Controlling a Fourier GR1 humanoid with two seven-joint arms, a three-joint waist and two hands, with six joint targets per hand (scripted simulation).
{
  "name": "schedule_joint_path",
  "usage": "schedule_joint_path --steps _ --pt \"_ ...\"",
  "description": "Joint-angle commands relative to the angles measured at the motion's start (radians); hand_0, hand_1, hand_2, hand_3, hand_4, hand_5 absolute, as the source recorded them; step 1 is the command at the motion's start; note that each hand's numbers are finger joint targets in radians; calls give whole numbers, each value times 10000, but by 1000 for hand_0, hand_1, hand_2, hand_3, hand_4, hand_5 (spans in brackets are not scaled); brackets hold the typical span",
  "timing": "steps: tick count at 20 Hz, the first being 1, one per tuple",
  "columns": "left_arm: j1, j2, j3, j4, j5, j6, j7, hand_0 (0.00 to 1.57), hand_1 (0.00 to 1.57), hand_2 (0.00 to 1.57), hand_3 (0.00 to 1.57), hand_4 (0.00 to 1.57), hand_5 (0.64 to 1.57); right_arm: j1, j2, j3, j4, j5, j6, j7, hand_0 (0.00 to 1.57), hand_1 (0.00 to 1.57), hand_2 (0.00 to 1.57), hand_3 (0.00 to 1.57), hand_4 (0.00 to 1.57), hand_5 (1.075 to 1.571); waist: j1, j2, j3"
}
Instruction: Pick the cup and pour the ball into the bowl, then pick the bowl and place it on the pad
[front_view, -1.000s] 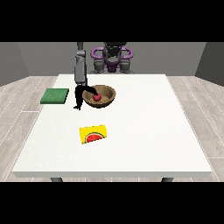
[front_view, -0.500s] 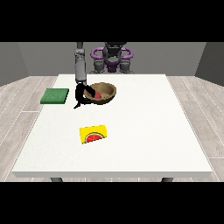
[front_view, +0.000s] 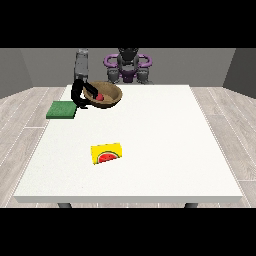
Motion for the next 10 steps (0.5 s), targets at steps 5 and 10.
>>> schedule_joint_path --steps 5,10 --pt "688 1266 803 934 98 -539 -919 0 0 0 0 0 1541 107 -1227 -183 -201 -216 1416 364 1571 1571 1571 1571 1287 1507 -810 571 54" --pt "828 988 617 648 -22 -229 -1203 0 0 0 0 0 1538 284 -1683 -280 137 -27 1776 -507 1571 1571 1571 1571 1305 1528 -1018 653 61"
